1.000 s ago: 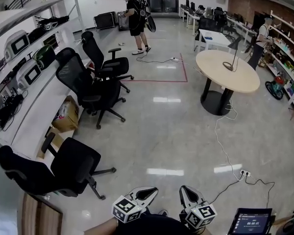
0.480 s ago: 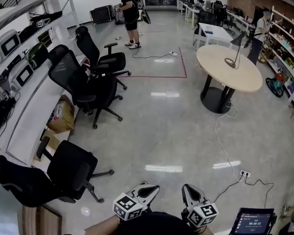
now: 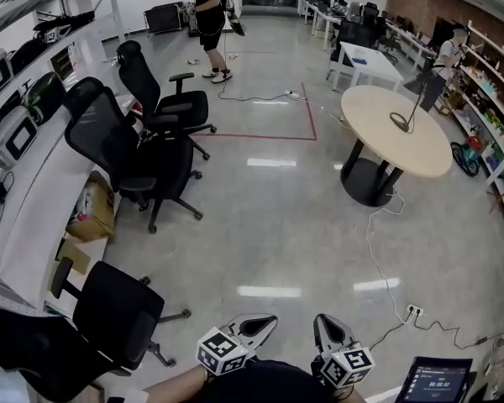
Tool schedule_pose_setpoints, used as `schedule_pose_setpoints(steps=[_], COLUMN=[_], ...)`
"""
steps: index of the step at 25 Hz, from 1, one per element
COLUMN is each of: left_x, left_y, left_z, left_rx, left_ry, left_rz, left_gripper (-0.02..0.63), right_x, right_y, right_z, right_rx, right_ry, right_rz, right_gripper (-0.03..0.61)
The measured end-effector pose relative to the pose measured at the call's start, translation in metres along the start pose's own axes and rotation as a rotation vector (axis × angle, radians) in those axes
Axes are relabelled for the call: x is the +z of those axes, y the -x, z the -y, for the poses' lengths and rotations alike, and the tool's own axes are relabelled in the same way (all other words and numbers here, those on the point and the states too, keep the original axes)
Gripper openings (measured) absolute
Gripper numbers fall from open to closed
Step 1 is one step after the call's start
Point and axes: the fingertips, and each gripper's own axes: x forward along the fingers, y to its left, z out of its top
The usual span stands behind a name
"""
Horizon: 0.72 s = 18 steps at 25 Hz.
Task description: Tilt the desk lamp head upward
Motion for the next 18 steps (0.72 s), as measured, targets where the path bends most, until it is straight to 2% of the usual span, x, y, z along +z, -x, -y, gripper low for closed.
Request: schedule_pose_setpoints(steps=[6,12,18], left_x=[0.018,0.022,0.04], left_y=[-0.002,-0.021,-0.044], left_z=[-0.061,-0.085,-0.125], left_rx=[0.026,0.001,0.062], left_ry=[0.04,0.066,0.071], left_rz=[-0.001,-0.036,-0.038], left_gripper=[0.003,0.003,0.003], right_x=[0.01,0.018,0.036], right_y=[-0.051,-0.079,-0.127], right_z=[-0.01,0.003,0.024], right_rx=[-0.007,-0.03,0.034], right_ry=[0.0,-0.022,-0.025], right_rz=[-0.02,-0.038,-0.044], right_gripper=[0.008,0.009,0.009])
